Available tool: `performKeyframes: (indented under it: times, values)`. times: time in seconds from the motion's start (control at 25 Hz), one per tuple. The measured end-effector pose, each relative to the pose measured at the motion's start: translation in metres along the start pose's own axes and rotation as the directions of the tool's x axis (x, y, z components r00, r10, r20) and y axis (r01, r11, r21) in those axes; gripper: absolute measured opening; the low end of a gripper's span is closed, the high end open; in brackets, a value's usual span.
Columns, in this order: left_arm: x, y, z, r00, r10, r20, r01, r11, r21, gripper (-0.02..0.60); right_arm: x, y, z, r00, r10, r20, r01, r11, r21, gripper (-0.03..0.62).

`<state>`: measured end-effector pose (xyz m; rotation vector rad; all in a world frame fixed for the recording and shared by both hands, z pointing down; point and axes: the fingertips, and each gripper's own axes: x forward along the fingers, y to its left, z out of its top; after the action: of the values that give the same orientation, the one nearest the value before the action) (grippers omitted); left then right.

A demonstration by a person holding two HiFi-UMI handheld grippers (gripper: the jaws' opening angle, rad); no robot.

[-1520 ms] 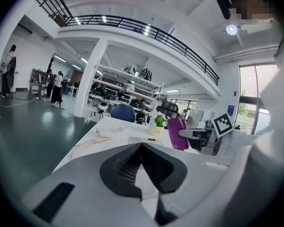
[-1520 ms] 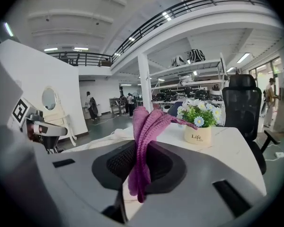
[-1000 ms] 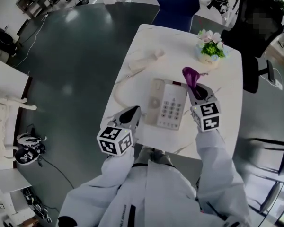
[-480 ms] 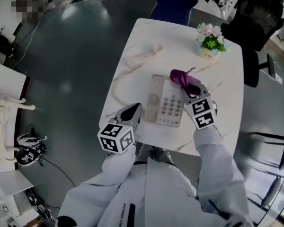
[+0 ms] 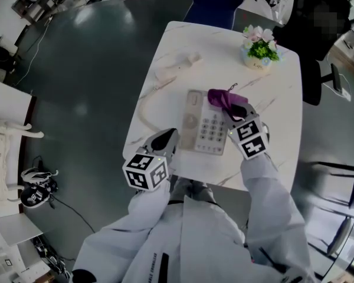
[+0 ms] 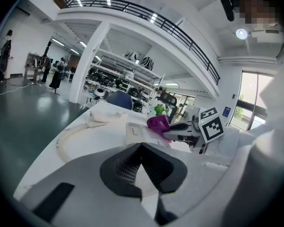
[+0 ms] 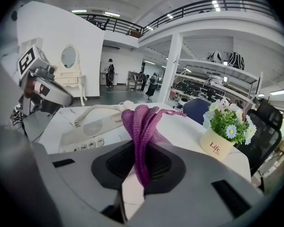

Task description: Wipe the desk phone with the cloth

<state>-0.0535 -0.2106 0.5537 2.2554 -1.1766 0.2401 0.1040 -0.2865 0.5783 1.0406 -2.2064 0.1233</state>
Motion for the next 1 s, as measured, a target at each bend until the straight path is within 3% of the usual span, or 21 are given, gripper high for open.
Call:
performKeyframes:
  times: [1.0]
  values:
    - [-0.018, -0.012, -0.006, 1.0, -0.017, 0.014, 0.017, 1.0, -0.007, -0.002, -0.013, 0.036, -0.016, 0.997, 0.063, -0.054, -0.063, 0.998, 0.01, 0.038]
